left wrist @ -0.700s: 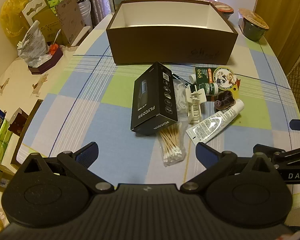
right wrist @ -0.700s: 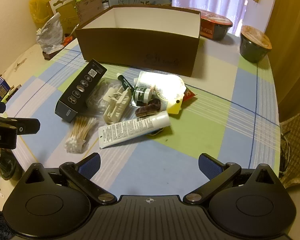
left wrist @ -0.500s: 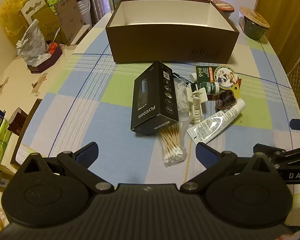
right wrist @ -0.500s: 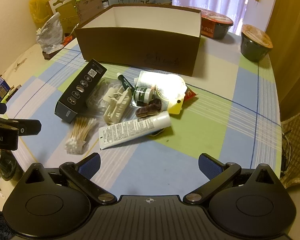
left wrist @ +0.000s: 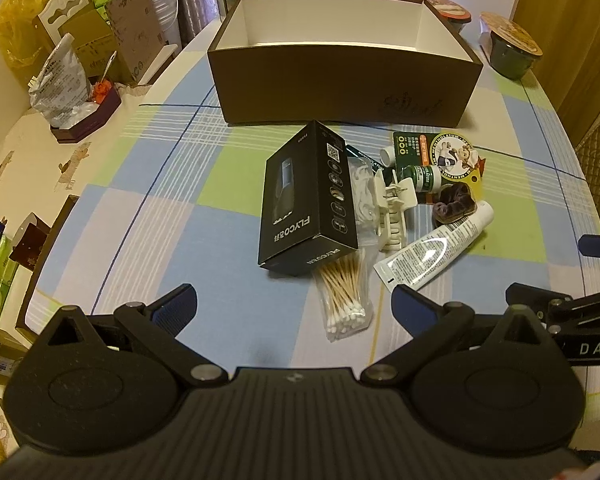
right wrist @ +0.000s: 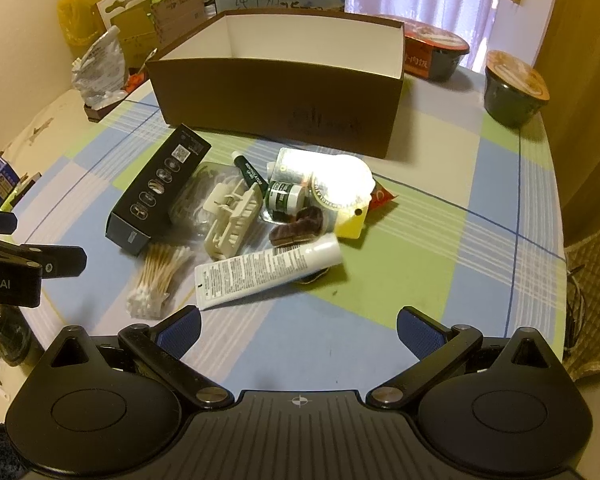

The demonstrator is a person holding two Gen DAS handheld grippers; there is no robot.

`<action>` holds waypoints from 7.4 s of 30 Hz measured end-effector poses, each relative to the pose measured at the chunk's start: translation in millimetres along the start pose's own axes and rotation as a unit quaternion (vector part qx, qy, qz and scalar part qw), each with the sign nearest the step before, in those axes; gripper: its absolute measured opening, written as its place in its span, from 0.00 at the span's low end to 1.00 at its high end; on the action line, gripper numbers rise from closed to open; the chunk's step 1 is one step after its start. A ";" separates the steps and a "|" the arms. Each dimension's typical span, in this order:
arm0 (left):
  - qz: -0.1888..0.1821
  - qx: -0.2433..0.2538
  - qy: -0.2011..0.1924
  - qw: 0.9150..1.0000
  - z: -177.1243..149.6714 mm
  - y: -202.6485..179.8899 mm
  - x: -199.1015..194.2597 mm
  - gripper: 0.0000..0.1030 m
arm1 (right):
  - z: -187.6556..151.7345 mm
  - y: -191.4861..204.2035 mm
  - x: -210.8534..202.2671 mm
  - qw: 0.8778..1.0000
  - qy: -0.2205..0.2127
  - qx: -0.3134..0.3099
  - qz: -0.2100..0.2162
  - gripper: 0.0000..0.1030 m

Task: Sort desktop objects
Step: 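Move both tools toward the pile of items on the table, then grasp the black device box with the left tool while the right tool approaches the white tube, then grasp the white lotion tube upright with the right tool, then carry the black box with the left tool while the right tool carries the white tube into the cardboard box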

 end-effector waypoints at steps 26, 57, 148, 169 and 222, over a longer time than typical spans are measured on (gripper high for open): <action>-0.009 0.021 0.016 1.000 10.4 -8.7 19.1 0.99 | 5.5 -10.5 13.0 1.000 0.009 0.010 0.005 0.98; 0.029 0.137 -0.027 0.990 41.7 -42.4 94.7 0.69 | 6.8 -43.1 39.5 0.997 0.019 0.079 -0.001 0.98; -0.094 0.101 -0.024 0.990 68.6 35.1 98.5 0.37 | 10.1 -61.7 44.3 0.995 -0.014 0.093 -0.028 0.26; -0.109 0.084 -0.099 0.986 103.6 40.7 54.4 0.37 | 87.1 -26.9 22.4 0.993 -0.087 0.066 0.045 0.26; -0.077 0.044 -0.039 0.995 288.9 13.8 223.8 0.38 | 300.1 -47.5 233.3 0.988 -0.029 0.143 0.043 0.27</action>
Point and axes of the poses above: each gripper's, at about its wrist camera, not at the fingertips, and x roughly the way its jaws point, y to its left, z to its top, the point moved 3 cm from there along x, roughly the way its jaws point, and after that the axes turned 4 degrees about z, right-handed, at the moved point
